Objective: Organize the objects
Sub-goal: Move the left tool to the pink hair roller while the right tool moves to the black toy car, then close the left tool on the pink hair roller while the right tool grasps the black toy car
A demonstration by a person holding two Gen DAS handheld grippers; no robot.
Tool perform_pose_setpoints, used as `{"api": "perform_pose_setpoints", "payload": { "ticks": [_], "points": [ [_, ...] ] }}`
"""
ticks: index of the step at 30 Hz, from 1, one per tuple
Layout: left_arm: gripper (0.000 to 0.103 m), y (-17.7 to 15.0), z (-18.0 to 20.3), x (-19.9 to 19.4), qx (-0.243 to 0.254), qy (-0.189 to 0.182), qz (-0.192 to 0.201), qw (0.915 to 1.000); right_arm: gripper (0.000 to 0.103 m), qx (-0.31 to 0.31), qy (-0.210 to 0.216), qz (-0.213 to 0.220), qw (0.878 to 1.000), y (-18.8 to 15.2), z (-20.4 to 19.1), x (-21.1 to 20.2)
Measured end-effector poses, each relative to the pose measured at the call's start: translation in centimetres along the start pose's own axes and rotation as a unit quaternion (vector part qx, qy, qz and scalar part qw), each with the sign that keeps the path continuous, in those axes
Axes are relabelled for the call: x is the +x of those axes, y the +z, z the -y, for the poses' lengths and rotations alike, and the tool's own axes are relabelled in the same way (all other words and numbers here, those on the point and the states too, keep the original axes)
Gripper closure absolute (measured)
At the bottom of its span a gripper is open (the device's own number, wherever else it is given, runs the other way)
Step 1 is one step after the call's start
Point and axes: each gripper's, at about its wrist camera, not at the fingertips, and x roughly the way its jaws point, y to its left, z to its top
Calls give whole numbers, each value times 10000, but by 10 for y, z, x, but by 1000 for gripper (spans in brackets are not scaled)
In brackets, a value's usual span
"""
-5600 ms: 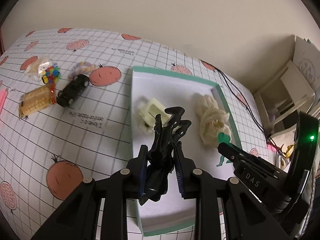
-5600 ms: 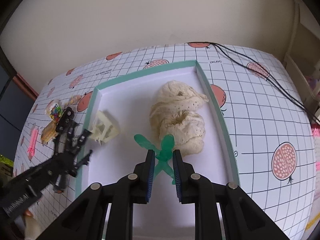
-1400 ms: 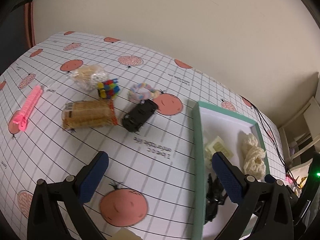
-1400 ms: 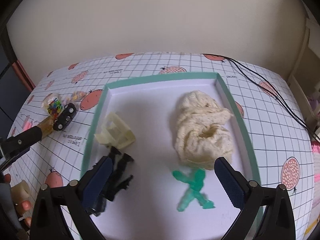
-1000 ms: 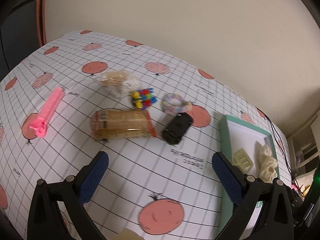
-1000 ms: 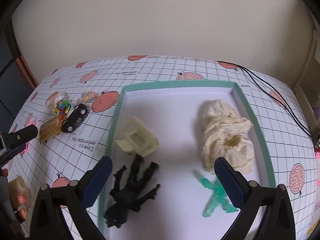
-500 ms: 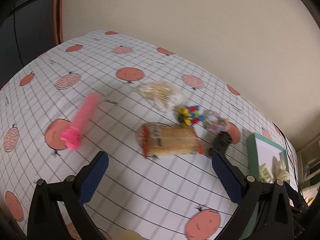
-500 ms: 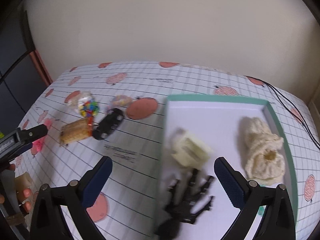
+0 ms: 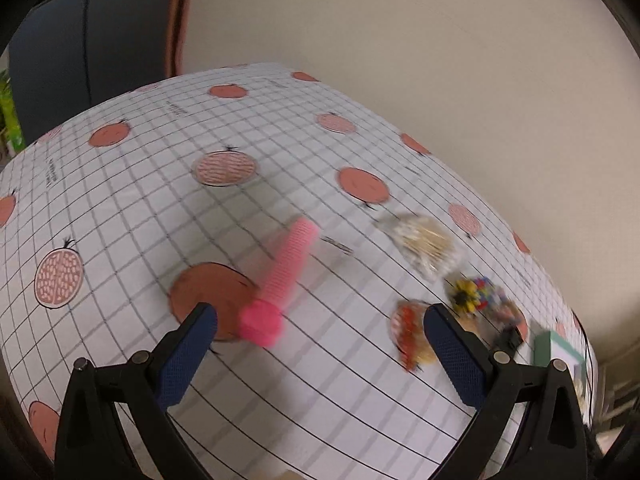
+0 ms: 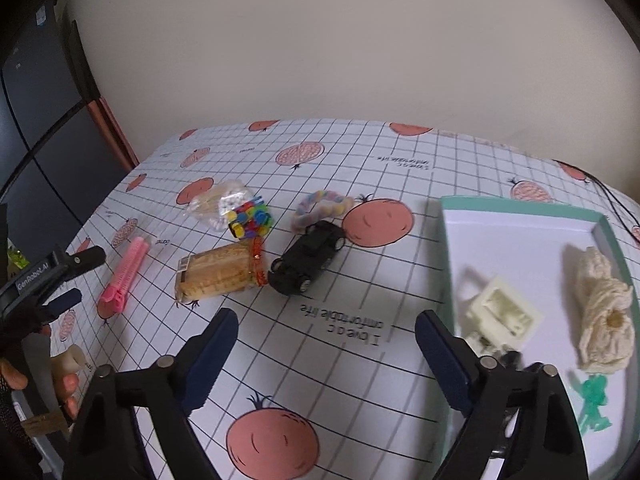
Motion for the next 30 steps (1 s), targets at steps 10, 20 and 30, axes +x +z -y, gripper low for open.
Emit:
{"api": "perform_pose_setpoints", "payload": {
  "ticks": [10, 20, 30],
  "points": [
    [0, 9, -33, 29, -446, 308, -139, 9984, 20, 25, 11, -301, 9995, 9, -9, 30],
    [1, 18, -8, 53, 66, 551, -148, 9983, 27, 436, -88, -572, 9974, 37, 1, 65],
    [16, 18, -11, 69, 119, 555, -285, 9980, 34, 384, -139, -757, 9963, 43, -10, 95]
  ]
}}
